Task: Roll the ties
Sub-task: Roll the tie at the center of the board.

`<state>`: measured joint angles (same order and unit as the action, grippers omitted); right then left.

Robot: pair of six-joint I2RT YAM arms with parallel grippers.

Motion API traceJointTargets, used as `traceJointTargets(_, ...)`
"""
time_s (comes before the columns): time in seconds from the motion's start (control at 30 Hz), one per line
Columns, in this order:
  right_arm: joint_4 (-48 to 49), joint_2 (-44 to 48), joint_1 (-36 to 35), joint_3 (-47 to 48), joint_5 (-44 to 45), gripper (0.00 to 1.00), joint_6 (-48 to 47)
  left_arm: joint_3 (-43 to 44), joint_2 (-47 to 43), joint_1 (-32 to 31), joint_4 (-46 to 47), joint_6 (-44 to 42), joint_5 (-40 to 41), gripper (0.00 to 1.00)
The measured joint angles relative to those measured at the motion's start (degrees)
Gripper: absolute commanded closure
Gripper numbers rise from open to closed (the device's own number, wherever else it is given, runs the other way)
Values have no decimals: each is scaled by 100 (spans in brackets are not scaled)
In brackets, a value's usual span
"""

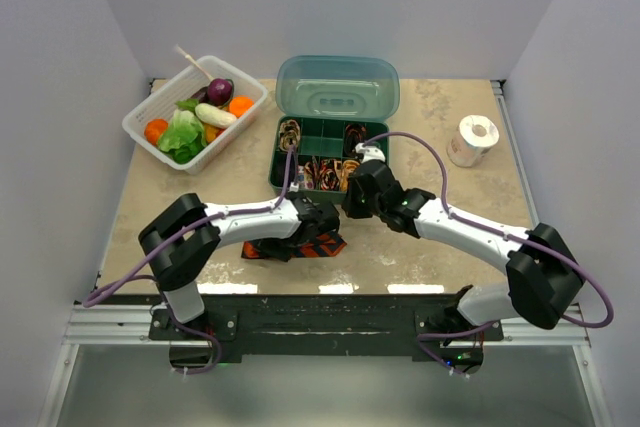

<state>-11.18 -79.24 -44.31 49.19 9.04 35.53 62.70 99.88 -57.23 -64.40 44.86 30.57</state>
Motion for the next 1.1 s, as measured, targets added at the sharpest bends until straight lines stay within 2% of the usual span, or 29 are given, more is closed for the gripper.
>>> traceJointTargets(0.53, 4, -13, 2, -94, -164, 88, -114, 326, 4, -33, 756, -111, -431, 42)
traceJointTargets(0.73, 98, -13, 2, -162, -378, 88, -214, 339, -407, 11, 927, -114, -450, 38)
traceJointTargets(0.87, 256, -35, -4, -219, -608, 88, -267, 208, -1067, 232, 1226, -168, -560, 40)
traceJointTargets(0.9, 313, -79, -20, -219, -671, 89, -284, 142, -1290, 321, 1305, -208, -608, 42)
traceJointTargets(1.0, 505, -343, -109, -216, -850, 89, -348, -111, -1912, 564, 1596, -286, -859, 63)
traceJointTargets(1.03, 527, -490, -160, -201, -887, 89, -365, -203, -2100, 625, 1679, -341, -955, 80)
traceJointTargets(1.1, 522, -828, -278, -105, -916, 89, -378, -365, -2385, 667, 1808, -428, -1174, 94)
